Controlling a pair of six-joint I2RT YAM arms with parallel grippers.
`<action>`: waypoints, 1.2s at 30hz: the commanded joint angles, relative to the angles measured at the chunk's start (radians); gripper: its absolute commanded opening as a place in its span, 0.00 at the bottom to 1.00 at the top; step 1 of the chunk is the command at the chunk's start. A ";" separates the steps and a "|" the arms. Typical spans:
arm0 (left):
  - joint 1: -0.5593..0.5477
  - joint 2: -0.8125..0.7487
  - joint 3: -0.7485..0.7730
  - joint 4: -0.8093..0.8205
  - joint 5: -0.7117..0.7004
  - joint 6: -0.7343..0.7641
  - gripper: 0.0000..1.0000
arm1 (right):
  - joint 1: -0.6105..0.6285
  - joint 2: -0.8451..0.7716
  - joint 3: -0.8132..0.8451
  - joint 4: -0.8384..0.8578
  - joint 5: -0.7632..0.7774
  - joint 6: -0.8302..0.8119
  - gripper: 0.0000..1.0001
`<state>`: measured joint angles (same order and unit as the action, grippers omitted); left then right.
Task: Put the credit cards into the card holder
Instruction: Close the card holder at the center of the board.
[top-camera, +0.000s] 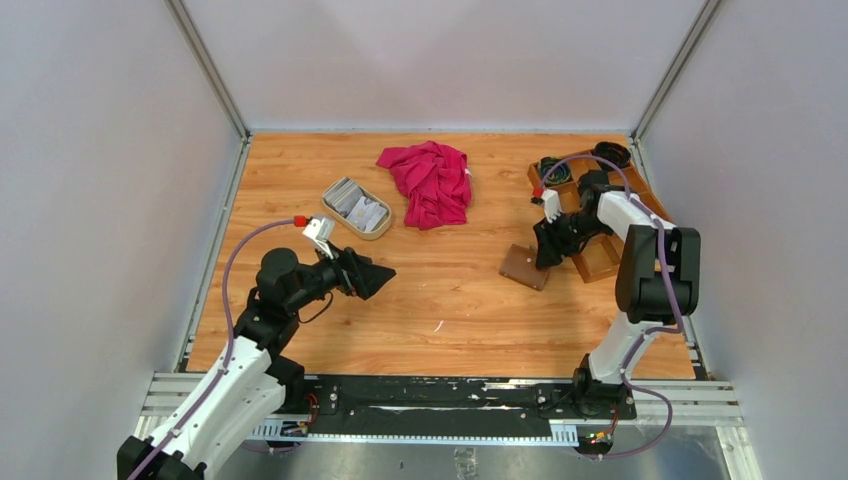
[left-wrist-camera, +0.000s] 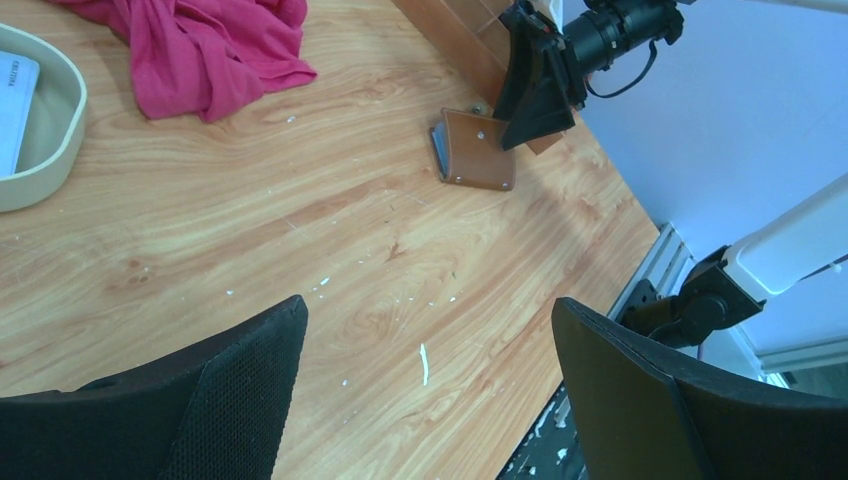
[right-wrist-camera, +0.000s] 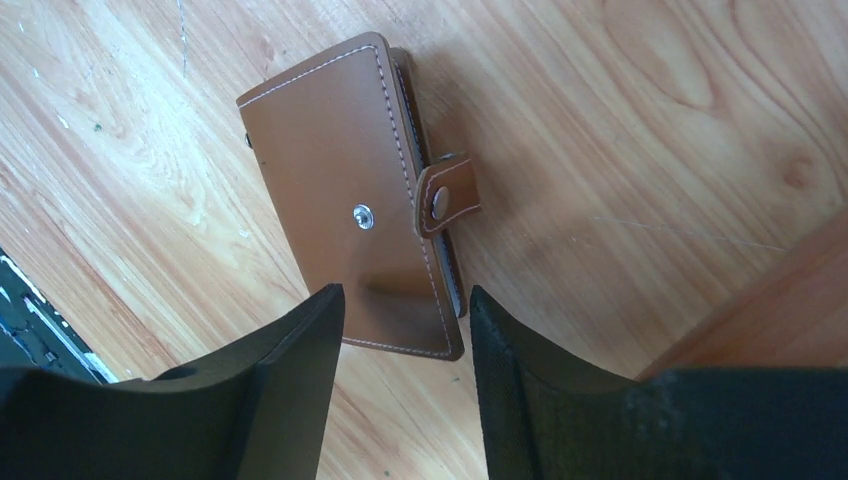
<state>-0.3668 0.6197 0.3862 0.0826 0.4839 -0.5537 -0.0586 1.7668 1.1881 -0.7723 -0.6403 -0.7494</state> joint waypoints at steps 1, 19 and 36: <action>0.008 0.012 -0.019 0.002 0.032 -0.015 0.95 | 0.038 0.027 -0.002 -0.018 0.015 -0.009 0.49; -0.016 0.054 -0.094 0.097 0.050 -0.117 0.91 | 0.352 0.073 0.001 -0.113 -0.129 0.039 0.19; -0.157 0.159 -0.063 0.154 -0.063 -0.045 0.90 | 0.344 -0.354 0.083 -0.126 -0.091 -0.126 0.55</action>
<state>-0.5133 0.7597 0.2897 0.2001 0.4324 -0.6357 0.2955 1.4986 1.1988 -0.8780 -0.7071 -0.8162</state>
